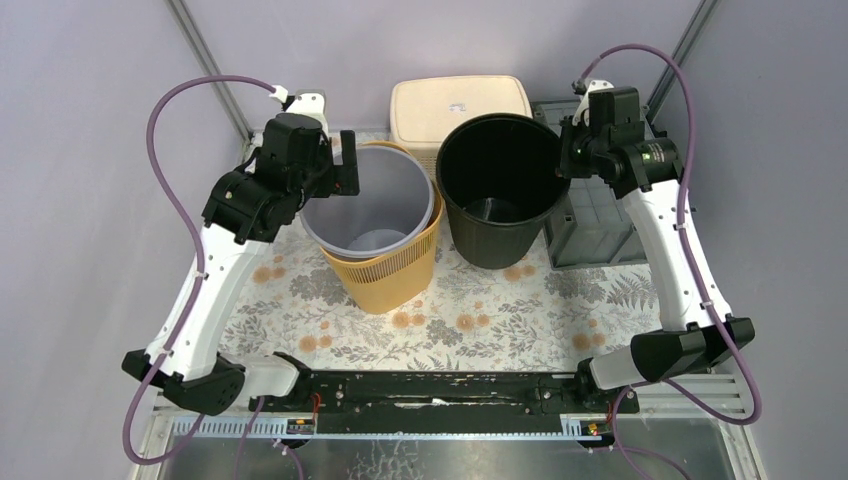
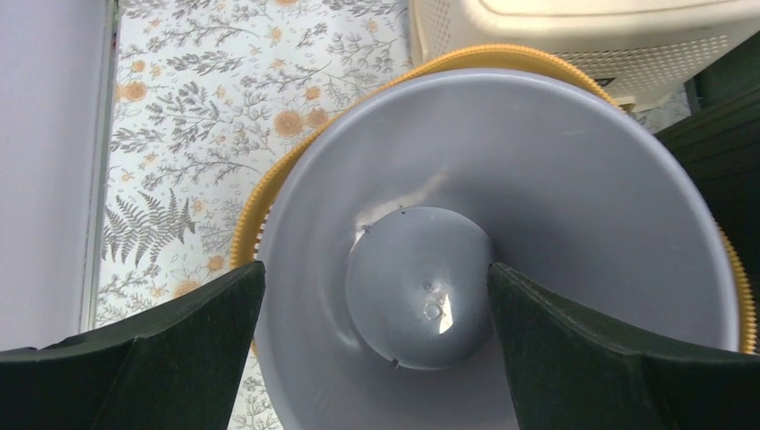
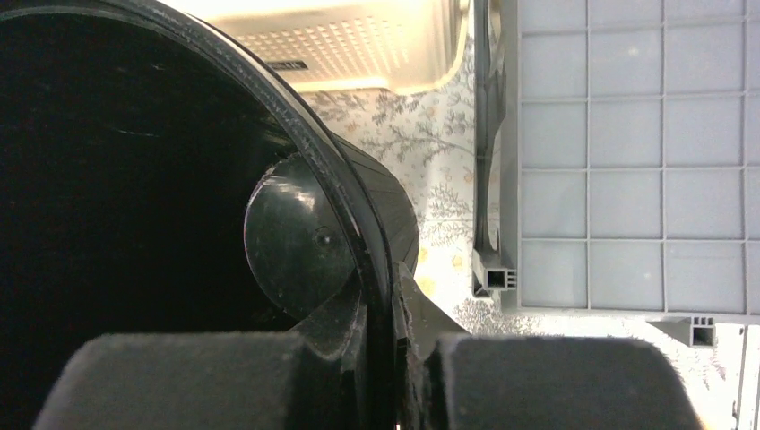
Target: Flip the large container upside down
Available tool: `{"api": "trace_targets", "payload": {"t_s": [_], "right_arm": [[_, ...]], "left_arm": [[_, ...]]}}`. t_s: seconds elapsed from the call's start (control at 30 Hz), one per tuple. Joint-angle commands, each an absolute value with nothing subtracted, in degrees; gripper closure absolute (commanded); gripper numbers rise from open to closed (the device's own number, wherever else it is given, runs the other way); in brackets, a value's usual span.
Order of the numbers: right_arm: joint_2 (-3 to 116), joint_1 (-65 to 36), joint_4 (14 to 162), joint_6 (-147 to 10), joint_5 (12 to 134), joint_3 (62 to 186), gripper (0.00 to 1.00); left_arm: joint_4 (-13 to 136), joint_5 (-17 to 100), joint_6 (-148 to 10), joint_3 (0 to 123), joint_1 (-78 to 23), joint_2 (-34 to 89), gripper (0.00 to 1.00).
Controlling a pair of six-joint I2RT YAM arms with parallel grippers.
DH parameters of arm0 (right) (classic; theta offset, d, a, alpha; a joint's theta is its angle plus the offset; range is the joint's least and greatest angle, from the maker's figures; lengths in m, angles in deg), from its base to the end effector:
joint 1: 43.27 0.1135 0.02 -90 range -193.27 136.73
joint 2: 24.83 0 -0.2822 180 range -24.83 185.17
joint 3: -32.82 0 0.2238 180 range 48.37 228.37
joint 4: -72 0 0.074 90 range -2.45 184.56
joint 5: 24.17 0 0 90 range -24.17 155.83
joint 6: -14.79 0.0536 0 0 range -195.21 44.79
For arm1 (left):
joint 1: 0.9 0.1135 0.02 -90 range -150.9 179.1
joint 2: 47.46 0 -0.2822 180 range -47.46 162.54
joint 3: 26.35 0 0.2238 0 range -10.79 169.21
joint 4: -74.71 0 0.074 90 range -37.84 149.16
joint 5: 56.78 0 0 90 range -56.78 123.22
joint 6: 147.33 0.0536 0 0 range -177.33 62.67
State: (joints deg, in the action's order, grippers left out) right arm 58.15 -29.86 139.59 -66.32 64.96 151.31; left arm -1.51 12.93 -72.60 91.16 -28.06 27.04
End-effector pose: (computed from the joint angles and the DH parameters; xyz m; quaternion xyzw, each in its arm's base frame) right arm 0.2685 0.0632 0.4558 -0.0308 0.8744 0.0871 0.4763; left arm 0.1973 -0.0803 0.4700 0.0064 0.8700 -0.0249 0.4925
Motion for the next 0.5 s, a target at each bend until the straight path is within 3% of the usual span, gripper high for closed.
{"api": "trace_targets", "payload": {"t_s": [0.0, 0.07, 0.3, 0.4, 0.47], "right_arm": [[57.3, -31.1, 135.6, -63.4, 68.0, 149.2, 0.91], [57.0, -31.8, 135.1, -63.3, 68.0, 147.9, 0.86], [56.6, -33.2, 134.2, -62.8, 68.2, 144.3, 0.83], [56.5, -33.6, 134.1, -62.8, 68.3, 144.2, 0.69], [56.3, -33.7, 134.1, -62.7, 68.5, 144.3, 0.48]], "left_arm": [[-2.8, 14.4, -70.2, 90.4, -25.6, 27.2, 0.0], [-3.1, 14.6, -69.7, 90.1, -24.5, 27.2, 0.0], [-3.4, 17.7, -69.1, 88.0, -22.7, 26.7, 0.0], [-3.5, 18.0, -69.3, 87.3, -22.7, 26.6, 0.01], [-3.8, 18.2, -69.9, 87.0, -22.7, 26.6, 0.02]]}}
